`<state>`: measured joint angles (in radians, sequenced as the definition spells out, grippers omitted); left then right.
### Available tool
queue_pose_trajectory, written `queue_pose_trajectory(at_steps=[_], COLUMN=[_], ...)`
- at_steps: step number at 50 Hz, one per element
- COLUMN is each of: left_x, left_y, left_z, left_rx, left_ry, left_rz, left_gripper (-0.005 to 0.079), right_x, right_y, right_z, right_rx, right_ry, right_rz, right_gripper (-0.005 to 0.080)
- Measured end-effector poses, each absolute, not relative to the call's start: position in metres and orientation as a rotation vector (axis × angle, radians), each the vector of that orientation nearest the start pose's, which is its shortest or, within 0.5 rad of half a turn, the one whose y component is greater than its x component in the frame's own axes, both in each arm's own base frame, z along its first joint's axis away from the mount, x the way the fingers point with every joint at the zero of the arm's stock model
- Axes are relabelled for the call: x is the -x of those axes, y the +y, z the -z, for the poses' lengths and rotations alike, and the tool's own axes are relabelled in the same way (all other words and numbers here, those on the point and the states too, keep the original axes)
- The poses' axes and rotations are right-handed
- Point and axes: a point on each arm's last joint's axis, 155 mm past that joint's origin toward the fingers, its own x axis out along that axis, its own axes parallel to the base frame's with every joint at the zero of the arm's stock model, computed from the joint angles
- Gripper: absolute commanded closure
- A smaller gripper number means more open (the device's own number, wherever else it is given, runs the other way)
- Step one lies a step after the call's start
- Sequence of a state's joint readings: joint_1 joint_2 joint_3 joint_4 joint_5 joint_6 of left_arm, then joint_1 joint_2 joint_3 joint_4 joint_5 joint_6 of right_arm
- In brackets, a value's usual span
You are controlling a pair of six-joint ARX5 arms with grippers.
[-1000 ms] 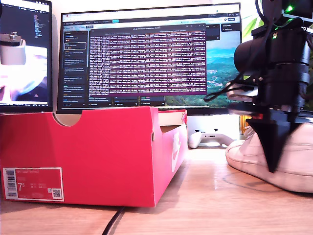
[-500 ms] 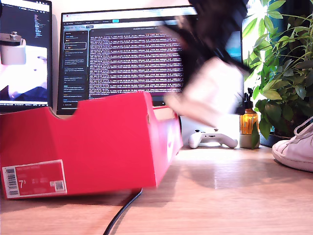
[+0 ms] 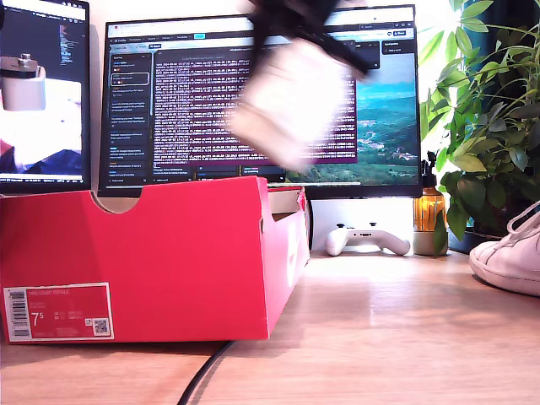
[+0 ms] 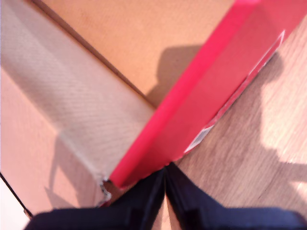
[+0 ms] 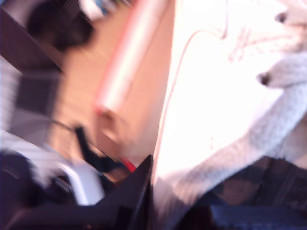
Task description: Pack the white shoes by picking the first shoe and placing it inside the red shoebox, left side, then picking and rotating the second shoe and placing it in the shoebox
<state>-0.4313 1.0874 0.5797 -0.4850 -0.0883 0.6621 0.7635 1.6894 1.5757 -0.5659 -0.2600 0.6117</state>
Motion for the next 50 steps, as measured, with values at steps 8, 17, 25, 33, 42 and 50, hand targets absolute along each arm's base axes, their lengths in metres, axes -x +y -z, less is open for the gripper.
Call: queue_pose_trajectory(at_steps=[8, 17, 25, 33, 42, 50], left_x=[-0.261, -0.262, -0.262, -0.262, -0.262, -0.262], left_y=[-0.102, -0.103, -0.103, -0.103, -0.103, -0.103], left_z=[-0.062, -0.062, -0.062, -0.063, -0.063, -0.062], left_rx=[-0.857, -0.856, -0.856, -0.856, -0.856, -0.857], left_ry=[0.827, 0.821, 0.821, 0.820, 0.819, 0.821], left_rz=[0.627, 0.626, 0.626, 0.625, 0.625, 0.627], left_gripper=[0.0760, 0.0760, 0.0760, 0.0760, 0.0760, 0.0760], right_x=[-0.345, -0.360, -0.357, -0.347, -0.347, -0.352], right_y=[0.389, 0.407, 0.428, 0.446, 0.448, 0.446], right_z=[-0.239, -0.192, -0.155, -0.150, -0.143, -0.111], right_rx=[-0.442, -0.478, -0.486, -0.498, -0.510, -0.479], right_ry=[0.923, 0.995, 1.051, 1.057, 1.058, 1.087], right_rz=[-0.701, -0.647, -0.637, -0.662, -0.623, -0.567], right_gripper=[0.0765, 0.0765, 0.0765, 0.0765, 0.0765, 0.0765])
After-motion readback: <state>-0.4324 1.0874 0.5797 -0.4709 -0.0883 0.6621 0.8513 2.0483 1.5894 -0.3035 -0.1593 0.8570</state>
